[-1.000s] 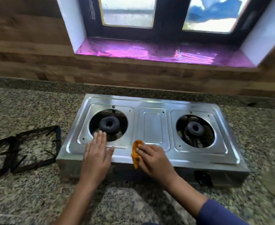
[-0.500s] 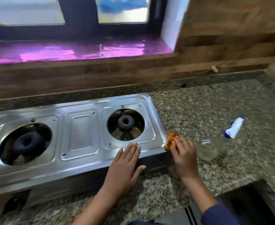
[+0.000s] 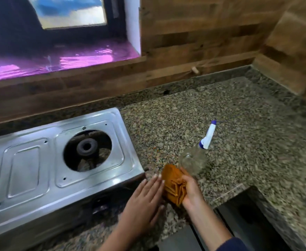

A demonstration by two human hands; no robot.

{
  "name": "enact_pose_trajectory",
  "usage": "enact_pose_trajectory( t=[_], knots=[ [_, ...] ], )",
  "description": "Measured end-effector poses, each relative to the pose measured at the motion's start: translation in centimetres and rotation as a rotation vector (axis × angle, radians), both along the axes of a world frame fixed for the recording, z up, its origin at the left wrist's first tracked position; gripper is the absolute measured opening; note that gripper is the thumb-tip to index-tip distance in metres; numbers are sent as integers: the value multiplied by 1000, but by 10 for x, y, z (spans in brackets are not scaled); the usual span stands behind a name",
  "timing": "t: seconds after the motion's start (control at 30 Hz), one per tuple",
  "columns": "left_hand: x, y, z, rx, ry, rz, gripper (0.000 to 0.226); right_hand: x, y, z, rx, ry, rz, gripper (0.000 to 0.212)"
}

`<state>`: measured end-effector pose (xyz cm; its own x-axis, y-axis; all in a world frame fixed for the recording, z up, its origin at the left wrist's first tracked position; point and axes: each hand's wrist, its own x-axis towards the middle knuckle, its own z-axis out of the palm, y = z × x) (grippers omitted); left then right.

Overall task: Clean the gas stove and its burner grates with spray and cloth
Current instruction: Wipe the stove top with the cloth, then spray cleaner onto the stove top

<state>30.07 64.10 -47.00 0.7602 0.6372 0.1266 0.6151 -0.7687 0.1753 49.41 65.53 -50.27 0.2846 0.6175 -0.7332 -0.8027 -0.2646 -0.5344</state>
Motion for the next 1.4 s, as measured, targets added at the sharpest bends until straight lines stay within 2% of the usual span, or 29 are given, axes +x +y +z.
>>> enact_pose_trajectory(
  t=[0.07, 0.1, 0.27, 0.4, 0.53, 0.67, 0.8, 0.97, 1.03, 1.1, 1.17, 1.23, 1.3, 1.4],
  knots=[
    [9, -8, -20, -32, 80, -31, 63, -2, 3, 5, 61, -46, -23, 35],
    [11, -11, -29, -62, 119, -29, 64, -2, 3, 4, 60, -127, -1, 33],
    [22, -11, -47, -221, 229, -73, 67, 15, -24, -19, -103, -795, 299, 24],
    [30, -8, -49, -211, 196, -83, 68, 30, -41, -19, -160, -1063, 463, 25],
    [37, -3, -45, -229, 212, -162, 64, 47, -50, -19, -201, -1102, 488, 29],
    [36, -1, -46, -283, 240, -161, 58, 60, -44, 10, -130, -1102, 330, 44],
    [38, 3, -47, -326, 261, -162, 88, 63, -23, 42, 8, -1160, 303, 81],
    [38, 6, -47, -428, 314, -126, 81, 58, -5, 61, 170, -1179, 256, 86],
    [41, 7, -47, -341, 237, -170, 99, 55, -3, 65, 151, -1196, 193, 89],
    [43, 8, -38, -422, 330, -180, 110, 55, -5, 67, 116, -1248, 147, 94],
    [44, 9, -30, -388, 361, -179, 92, 58, -8, 67, 97, -1310, 134, 98],
    [39, 10, -23, -383, 369, -176, 80, 61, -9, 70, 70, -1349, 131, 92],
    [30, 10, -13, -344, 321, -168, 87, 63, -7, 74, 30, -1320, 92, 76],
    [15, 10, 10, -292, 115, -143, 72, 62, -1, 83, 38, -1283, 3, 58]
  ],
)
